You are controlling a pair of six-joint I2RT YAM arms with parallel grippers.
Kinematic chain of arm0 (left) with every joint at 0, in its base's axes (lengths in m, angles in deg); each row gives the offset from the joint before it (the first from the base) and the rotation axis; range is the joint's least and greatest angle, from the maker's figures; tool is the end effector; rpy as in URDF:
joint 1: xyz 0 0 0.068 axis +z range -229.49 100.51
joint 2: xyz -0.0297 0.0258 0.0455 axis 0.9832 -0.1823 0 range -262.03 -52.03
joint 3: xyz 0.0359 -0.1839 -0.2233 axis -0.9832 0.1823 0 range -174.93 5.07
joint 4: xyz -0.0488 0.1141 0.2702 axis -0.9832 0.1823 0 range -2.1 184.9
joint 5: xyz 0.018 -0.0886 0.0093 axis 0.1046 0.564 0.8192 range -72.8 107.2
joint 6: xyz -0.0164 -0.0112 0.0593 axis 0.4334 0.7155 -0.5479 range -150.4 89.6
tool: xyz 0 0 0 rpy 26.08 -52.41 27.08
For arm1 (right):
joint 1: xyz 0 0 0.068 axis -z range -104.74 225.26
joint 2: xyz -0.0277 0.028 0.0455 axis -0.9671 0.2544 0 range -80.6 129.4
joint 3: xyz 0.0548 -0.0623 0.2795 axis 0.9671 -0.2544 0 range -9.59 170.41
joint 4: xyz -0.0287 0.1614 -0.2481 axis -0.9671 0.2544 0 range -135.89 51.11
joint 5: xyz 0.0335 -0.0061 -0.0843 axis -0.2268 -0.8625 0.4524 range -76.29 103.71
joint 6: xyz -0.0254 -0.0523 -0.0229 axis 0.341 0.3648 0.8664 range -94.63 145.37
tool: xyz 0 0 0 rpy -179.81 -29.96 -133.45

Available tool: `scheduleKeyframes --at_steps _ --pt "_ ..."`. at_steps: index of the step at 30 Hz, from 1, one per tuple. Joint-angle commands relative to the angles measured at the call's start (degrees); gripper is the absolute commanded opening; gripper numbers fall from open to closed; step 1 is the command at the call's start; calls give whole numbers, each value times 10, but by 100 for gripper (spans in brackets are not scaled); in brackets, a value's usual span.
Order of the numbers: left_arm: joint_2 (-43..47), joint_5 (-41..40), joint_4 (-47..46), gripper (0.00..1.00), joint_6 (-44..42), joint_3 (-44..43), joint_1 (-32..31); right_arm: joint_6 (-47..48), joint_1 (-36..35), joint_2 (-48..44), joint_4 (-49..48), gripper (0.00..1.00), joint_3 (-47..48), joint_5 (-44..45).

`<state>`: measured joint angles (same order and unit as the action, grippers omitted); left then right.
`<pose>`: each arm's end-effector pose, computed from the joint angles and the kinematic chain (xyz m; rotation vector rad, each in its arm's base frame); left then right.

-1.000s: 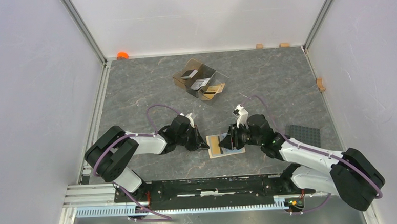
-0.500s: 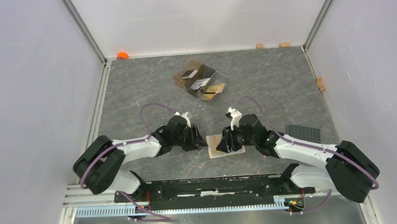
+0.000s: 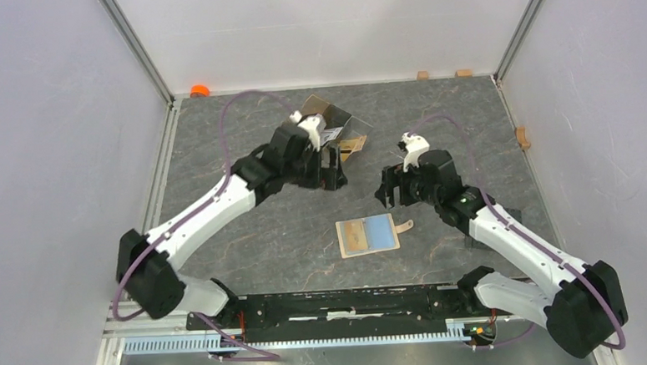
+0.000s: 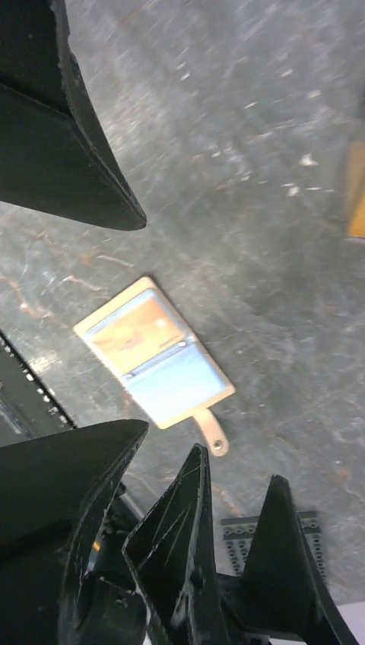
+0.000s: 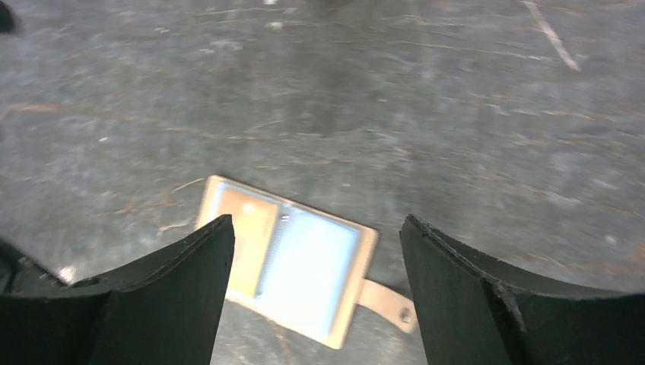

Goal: Put the credit cards into the card holder
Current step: Insert the credit card into the card holder, then pick up the credit card from the storage box.

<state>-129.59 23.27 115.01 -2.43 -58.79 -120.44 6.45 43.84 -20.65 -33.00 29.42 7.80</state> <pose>0.2534 -0.2265 0.3021 0.3278 2.3700 -0.7239 0.2233 0.1421 0.2460 -0.3029 2.2027 0.6082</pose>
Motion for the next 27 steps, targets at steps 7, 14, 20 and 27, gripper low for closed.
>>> scheduleKeyframes --at_steps 7,14,20,27 --pt "-237 -45 61 100 -139 -275 10 38 70 -44 35 91 9 41" --pt "-407 -84 65 99 -159 -435 11 36 82 -109 60 98 -24 101" --pt "-487 -108 80 97 -178 -526 11 35 85 -161 74 98 -46 116" --pt "-538 -135 80 95 -192 -563 9 32 86 -176 71 98 -72 103"
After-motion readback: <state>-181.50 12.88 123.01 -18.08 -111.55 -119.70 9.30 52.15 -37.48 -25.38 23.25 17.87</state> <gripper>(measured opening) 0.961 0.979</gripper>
